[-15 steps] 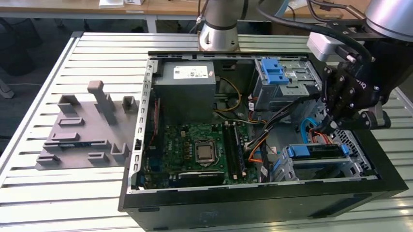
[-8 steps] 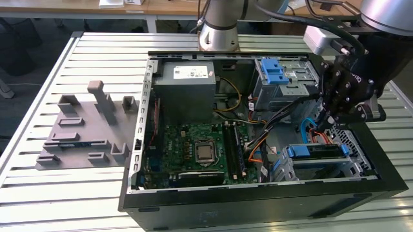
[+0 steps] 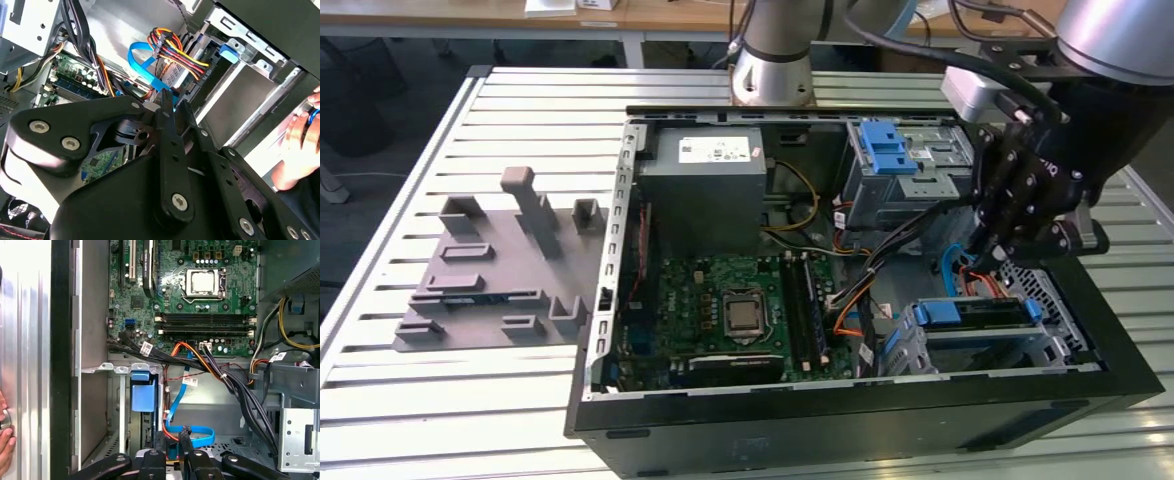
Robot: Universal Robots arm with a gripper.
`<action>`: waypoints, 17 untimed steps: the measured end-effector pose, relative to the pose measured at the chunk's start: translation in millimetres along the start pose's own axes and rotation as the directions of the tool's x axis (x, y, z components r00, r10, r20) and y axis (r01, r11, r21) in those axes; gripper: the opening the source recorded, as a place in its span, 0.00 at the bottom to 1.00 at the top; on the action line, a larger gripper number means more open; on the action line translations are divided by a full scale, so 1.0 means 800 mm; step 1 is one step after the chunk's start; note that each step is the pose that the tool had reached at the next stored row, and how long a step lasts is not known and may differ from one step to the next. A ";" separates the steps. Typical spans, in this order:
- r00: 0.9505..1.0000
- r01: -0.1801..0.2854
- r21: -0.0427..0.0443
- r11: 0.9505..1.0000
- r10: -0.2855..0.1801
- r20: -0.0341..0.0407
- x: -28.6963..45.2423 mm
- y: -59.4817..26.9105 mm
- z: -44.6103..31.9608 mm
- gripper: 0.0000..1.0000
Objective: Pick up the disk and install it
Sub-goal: 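Insert the second disk wire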
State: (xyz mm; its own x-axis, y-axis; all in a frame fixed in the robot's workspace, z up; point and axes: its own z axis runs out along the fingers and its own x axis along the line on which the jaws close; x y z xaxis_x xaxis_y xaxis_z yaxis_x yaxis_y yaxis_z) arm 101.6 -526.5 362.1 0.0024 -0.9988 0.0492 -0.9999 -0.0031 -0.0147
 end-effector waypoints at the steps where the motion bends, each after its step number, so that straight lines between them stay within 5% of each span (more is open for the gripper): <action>1: 1.000 0.000 0.000 1.000 0.000 0.003 0.0000 0.000 0.0013 0.25; 4: 1.000 0.000 0.000 1.000 0.000 0.012 -0.0002 0.000 0.0049 0.25; 8: 0.999 0.000 0.000 1.000 0.000 0.033 -0.0004 0.000 0.0093 0.24; 9: 0.999 0.000 0.000 1.000 0.000 0.043 -0.0005 0.000 0.0100 0.17; 14: 0.994 -0.001 0.000 1.000 0.001 0.110 -0.0002 0.000 0.0119 0.16; 15: 0.993 -0.001 0.000 1.000 0.001 0.117 0.0003 0.000 0.0122 0.16; 17: 0.993 -0.002 0.000 1.000 0.002 0.119 0.0015 0.001 0.0126 0.16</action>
State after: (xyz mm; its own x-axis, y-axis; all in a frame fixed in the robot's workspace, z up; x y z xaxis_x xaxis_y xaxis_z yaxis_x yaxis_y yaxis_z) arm 101.4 -528.2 352.1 0.0026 -0.9976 -0.0699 -0.9999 -0.0016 -0.0146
